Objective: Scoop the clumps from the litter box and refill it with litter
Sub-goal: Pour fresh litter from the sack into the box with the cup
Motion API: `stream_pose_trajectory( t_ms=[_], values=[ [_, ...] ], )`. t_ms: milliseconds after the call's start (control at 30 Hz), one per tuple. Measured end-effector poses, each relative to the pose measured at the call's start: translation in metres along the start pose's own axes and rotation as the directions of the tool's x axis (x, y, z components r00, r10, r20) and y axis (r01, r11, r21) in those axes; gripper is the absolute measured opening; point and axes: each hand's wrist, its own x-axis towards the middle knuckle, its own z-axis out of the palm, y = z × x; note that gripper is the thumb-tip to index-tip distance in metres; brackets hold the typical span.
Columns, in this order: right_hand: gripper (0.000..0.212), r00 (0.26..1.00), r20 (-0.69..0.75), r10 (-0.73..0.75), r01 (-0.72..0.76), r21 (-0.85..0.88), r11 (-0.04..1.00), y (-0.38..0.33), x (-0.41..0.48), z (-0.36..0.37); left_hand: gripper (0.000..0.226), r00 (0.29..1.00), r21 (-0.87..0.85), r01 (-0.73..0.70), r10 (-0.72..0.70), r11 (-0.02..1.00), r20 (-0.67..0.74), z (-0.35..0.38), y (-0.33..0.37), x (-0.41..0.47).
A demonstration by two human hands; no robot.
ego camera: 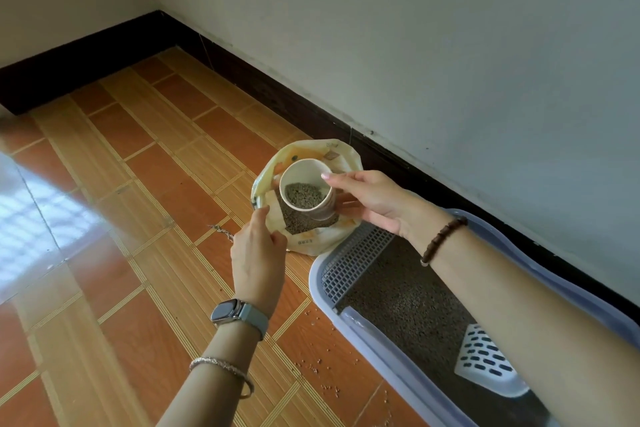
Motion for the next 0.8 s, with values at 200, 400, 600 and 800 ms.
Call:
stream_pose_trajectory(
  t_ms=[200,400,600,800],
  values=[
    [0.053,1.0,0.018,0.007,-0.009,0.113,0.994,-0.003,-0.03,-0.019,0.041,0.997,0.008,0.005,-0.005,1.0,-0.078,0.005,0.007,-0.02],
    [0.052,1.0,0.002,-0.019,0.018,0.07,0.997,-0.002,-0.072,-0.051,0.02,0.958,-0.019,-0.285,0.285,0.958,-0.02,0.028,0.021,-0.078],
    [0.05,0.992,-0.125,-0.009,0.01,0.003,1.0,0.023,-0.116,-0.095,0.013,0.916,-0.05,-0.366,0.369,0.929,0.156,0.04,0.026,-0.121],
    [0.049,0.97,-0.24,-0.028,0.014,-0.06,0.998,0.057,-0.149,-0.133,0.018,0.919,-0.039,-0.354,0.355,0.935,0.172,0.045,0.022,-0.138]
  ],
)
